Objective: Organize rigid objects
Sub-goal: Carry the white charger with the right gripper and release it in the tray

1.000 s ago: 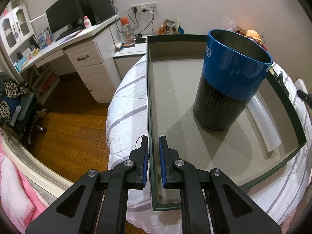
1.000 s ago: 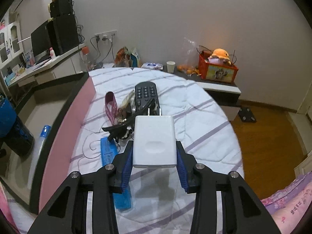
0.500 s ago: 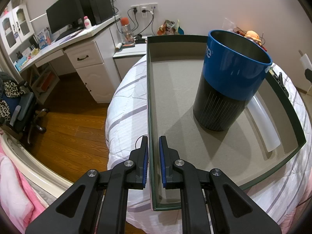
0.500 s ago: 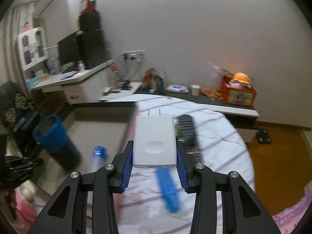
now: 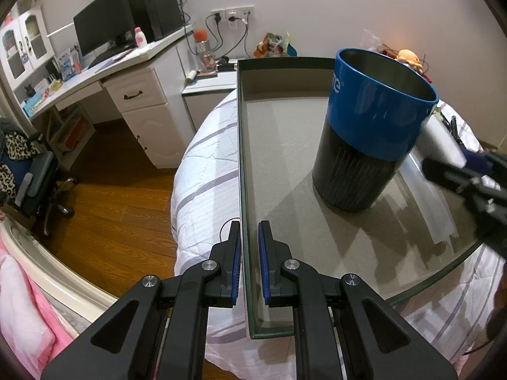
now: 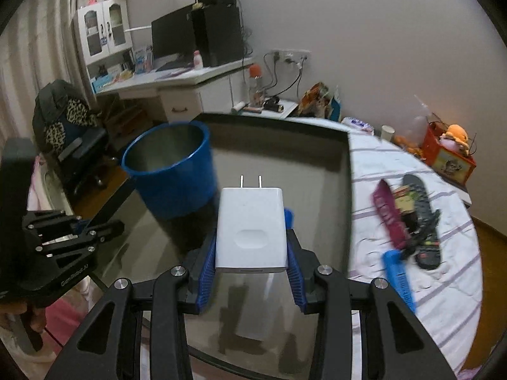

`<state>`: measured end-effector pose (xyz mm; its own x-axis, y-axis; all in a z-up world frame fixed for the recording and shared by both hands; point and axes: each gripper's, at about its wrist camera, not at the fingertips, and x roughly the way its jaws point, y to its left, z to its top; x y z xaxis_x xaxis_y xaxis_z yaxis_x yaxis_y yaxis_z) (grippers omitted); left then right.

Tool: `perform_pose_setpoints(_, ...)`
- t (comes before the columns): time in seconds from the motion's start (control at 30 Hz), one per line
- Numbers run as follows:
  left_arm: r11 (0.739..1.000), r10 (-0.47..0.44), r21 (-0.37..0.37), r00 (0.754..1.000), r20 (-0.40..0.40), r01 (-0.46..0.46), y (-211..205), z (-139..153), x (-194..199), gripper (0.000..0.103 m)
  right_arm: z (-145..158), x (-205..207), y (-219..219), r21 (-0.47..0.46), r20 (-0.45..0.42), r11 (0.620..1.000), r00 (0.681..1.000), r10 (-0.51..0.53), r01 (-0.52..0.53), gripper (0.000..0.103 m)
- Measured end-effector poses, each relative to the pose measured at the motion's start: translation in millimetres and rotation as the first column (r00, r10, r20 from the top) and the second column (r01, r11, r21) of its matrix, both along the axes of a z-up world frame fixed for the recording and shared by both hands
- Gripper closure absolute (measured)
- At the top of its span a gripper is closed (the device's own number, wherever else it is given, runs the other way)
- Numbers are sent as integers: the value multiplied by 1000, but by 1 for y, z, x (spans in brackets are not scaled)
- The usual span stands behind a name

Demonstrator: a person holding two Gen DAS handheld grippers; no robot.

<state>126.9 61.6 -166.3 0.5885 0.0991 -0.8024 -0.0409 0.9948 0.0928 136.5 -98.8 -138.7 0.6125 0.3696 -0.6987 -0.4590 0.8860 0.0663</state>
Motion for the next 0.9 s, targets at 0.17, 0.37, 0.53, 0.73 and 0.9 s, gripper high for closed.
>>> perform_pose_setpoints(0.17,1000,-2,-4,1000,1,2,0,0,1,94,-13,8,7,-22,-50,1000,999,-6,5,62)
perform_pose_setpoints(0.37,1000,-3,-3,1000,2,3,0,-1,0,94,-15,10,12,-52,-86,999,996,6,-10,62)
perform_pose_setpoints(0.53,1000,-4,-4,1000,2,4,0,-1,1,94,-15,11,23,-82,-108,995,993,41,-50,62)
perform_pose_setpoints(0.73,1000,-6,-5,1000,3,6,-1,-3,2,94,-20,7,22,-77,-109,995,993,47,-56,61)
perform_pose_setpoints(0.9,1000,-6,-5,1000,3,6,-1,-3,1,94,-9,1,17,-68,-62,997,997,34,-38,60)
